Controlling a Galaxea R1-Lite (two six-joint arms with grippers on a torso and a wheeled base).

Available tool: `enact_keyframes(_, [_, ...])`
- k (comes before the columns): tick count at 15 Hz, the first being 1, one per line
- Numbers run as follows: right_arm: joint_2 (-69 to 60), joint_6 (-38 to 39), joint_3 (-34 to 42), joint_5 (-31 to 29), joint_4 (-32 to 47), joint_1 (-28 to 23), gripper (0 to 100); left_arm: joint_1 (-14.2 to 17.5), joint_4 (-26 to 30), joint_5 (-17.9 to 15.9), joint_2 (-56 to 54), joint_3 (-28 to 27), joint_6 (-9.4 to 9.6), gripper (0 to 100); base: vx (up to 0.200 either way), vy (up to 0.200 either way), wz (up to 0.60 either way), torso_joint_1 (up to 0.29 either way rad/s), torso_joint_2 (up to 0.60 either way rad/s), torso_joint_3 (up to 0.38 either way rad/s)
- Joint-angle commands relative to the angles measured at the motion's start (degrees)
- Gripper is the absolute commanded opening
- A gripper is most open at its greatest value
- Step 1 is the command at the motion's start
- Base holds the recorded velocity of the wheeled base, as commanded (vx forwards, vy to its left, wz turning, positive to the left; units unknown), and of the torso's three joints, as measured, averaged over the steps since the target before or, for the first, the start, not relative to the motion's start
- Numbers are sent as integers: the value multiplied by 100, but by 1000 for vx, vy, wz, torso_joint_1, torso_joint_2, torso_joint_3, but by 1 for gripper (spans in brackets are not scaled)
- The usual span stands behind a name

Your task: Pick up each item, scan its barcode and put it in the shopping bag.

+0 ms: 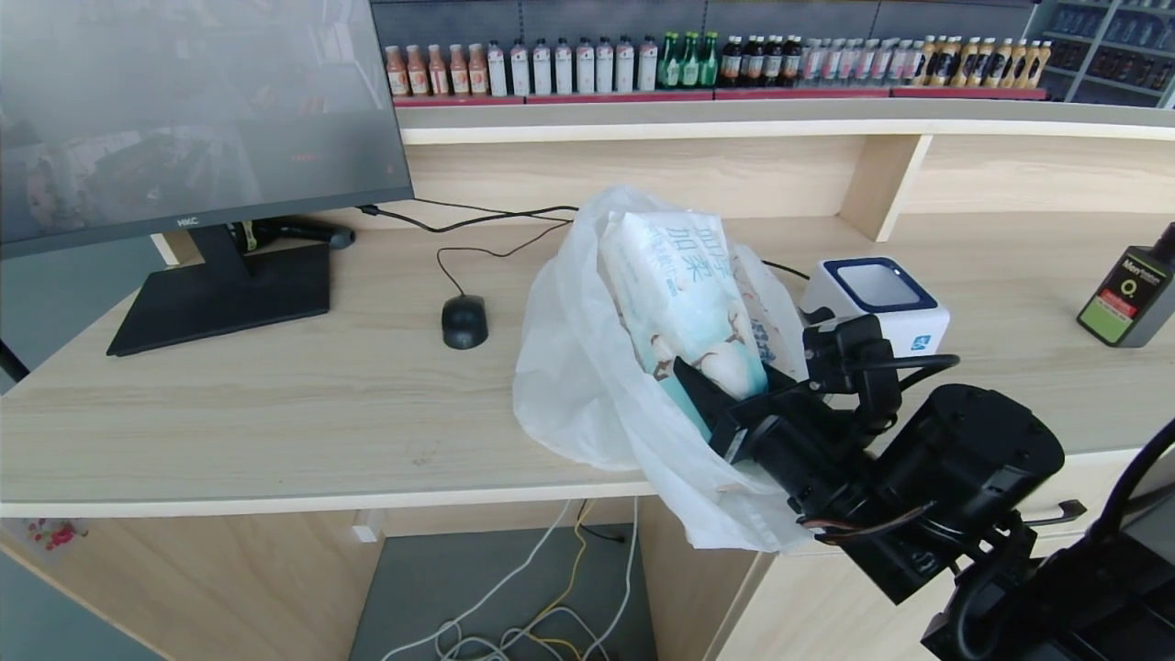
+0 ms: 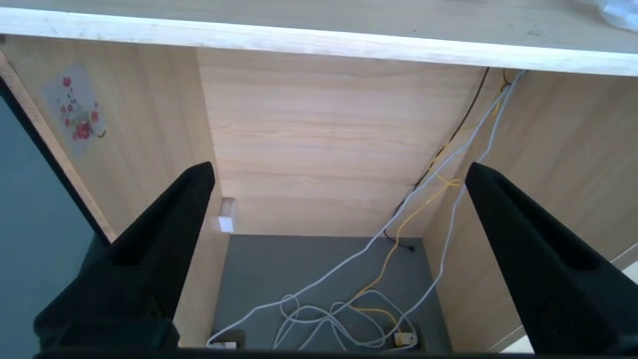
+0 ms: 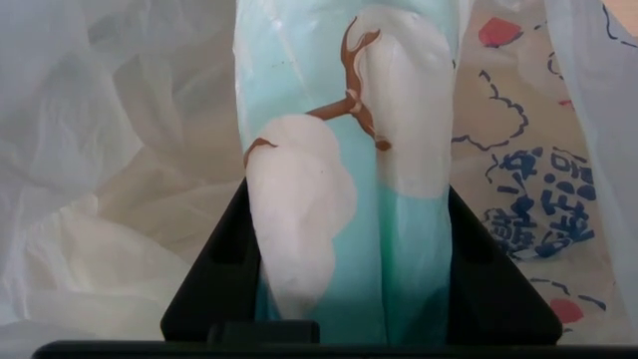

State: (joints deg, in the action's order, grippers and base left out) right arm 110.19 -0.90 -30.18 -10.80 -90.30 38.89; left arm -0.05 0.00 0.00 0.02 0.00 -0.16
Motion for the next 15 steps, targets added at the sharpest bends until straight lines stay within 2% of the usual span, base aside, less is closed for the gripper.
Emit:
enact_keyframes(1, [29, 2, 13, -1, 30, 14, 0, 5, 0, 0, -2, 0, -2, 100, 0, 0, 0, 0, 0, 0])
enact_keyframes(8, [11, 11, -31, -10, 30, 14, 0, 5, 0, 0, -2, 0, -2, 100, 0, 0, 0, 0, 0, 0])
enact_keyframes(9, [2, 11, -31, -10, 30, 14, 100, -4, 0, 0, -2, 0, -2, 100, 0, 0, 0, 0, 0, 0])
enact_keyframes(15, [2, 46, -40, -27, 30, 14, 100, 5, 0, 0, -2, 0, -2, 100, 0, 0, 0, 0, 0, 0])
